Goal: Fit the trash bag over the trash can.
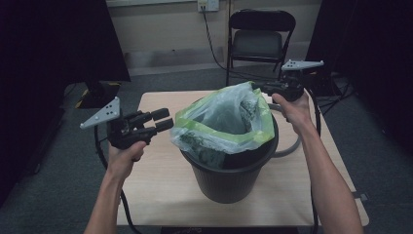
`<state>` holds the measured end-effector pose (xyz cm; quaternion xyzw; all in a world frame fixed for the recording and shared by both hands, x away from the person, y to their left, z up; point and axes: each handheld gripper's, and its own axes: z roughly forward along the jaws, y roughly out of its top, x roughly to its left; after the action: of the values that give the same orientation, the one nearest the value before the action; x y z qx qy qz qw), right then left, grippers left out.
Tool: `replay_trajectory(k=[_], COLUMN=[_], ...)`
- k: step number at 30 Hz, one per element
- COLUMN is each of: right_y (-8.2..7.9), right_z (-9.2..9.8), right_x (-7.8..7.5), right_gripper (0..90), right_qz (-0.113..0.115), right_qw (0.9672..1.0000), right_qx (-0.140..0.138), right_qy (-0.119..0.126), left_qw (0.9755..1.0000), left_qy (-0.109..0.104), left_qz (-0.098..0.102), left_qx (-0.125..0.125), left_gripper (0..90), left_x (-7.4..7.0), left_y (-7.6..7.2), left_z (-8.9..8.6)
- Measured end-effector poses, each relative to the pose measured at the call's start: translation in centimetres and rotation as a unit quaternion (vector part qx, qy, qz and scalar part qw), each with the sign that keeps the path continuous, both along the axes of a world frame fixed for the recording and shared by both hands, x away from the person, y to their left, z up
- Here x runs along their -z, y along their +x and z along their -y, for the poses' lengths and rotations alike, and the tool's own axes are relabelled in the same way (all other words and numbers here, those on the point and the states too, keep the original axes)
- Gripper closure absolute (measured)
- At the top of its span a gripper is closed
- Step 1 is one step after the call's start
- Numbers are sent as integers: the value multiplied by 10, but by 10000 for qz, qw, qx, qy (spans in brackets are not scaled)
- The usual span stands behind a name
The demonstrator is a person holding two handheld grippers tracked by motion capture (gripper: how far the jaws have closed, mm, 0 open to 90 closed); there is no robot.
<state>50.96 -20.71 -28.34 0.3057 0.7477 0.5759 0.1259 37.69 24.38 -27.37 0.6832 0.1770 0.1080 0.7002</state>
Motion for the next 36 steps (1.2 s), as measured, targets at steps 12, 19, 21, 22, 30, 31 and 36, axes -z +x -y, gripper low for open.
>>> replay_trajectory(k=[12,19,21,22,30,31,36], right_y=[22,17,7,2,-25,-25,-17], right_z=[-30,-29,-22,-18,-15,-17,-20], right_x=[-11,-14,-18,-21,-26,-25,-18], right_gripper=[900,650,595,556,499,490,476], right_qz=[146,206,252,286,262,198,-58], right_qw=[9999,9998,9996,9995,9994,9993,9991], right_qx=[-69,-24,2,73,-245,-296,-391], right_qy=[-1,32,93,116,15,-75,-125], left_qw=[9948,9949,9946,9939,9937,9939,9939], left_qy=[525,406,503,603,584,559,495], left_qz=[-868,-898,-852,-834,-771,-766,-764], left_qx=[-79,-212,-311,-403,-560,-571,-622], left_gripper=[446,893,892,892,891,888,883], left_x=[16,22,22,23,28,28,31], left_y=[59,57,54,51,46,46,48], left_z=[33,23,19,16,9,9,10])
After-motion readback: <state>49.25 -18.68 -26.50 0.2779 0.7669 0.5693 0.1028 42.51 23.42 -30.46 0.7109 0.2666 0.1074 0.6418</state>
